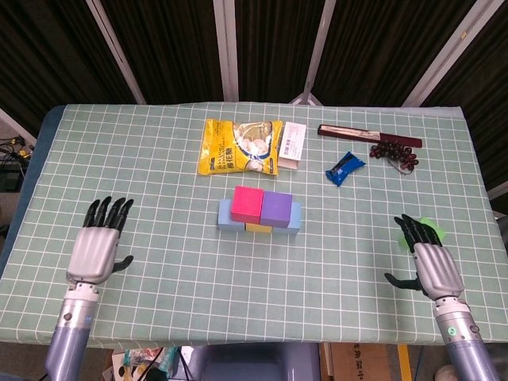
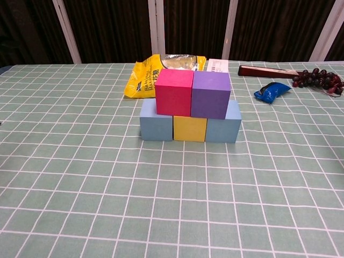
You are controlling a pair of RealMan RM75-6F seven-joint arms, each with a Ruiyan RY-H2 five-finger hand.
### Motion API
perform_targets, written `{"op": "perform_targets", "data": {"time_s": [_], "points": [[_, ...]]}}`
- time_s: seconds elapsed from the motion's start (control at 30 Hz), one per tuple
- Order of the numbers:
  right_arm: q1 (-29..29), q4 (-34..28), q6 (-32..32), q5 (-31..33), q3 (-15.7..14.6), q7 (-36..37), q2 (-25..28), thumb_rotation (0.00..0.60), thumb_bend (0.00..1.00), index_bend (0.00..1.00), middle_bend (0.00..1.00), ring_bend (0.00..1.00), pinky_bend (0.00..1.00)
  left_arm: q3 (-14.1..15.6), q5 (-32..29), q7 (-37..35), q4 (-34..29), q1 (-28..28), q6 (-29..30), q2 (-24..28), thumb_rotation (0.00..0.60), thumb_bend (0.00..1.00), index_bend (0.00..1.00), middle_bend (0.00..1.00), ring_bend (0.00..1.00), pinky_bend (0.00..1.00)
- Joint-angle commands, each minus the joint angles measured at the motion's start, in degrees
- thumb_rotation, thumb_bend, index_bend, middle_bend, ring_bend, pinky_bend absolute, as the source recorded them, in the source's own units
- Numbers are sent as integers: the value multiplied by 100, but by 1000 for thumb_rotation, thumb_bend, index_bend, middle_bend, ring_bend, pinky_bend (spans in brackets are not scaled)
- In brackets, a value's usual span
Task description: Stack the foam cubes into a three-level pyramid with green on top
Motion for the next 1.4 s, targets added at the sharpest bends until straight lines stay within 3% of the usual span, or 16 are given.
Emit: {"op": "perform_targets", "data": {"time_s": [0.03,0.33,0.63,1.1,1.4], "points": [[-5,2,4,-120,-79,-123,-36,600,207,0,0,0,0,276,412,-344,86,422,202,227,600,128,0,62,20,0],[-104,36,177,-450,-228,-303,-145,600,207,0,0,0,0,474,915,-1199,786,1169,109,533,600,128,0,62,20,0],[-135,215,254,-392,-203,-385,-266,600,207,0,0,0,0,239,1223,-1818,1105,1449,-59,839,600,128,0,62,20,0],[399,888,12,1022,430,-1110,-981,600,206,0,0,0,0,-311,1504,-1686,802,1463,-646,1188,600,128,0,62,20,0],[829,1650,-285,2075,634,-1692,-1575,600,206,0,0,0,0,-597,1582,-1684,663,1599,-865,1359,600,128,0,62,20,0]]}}
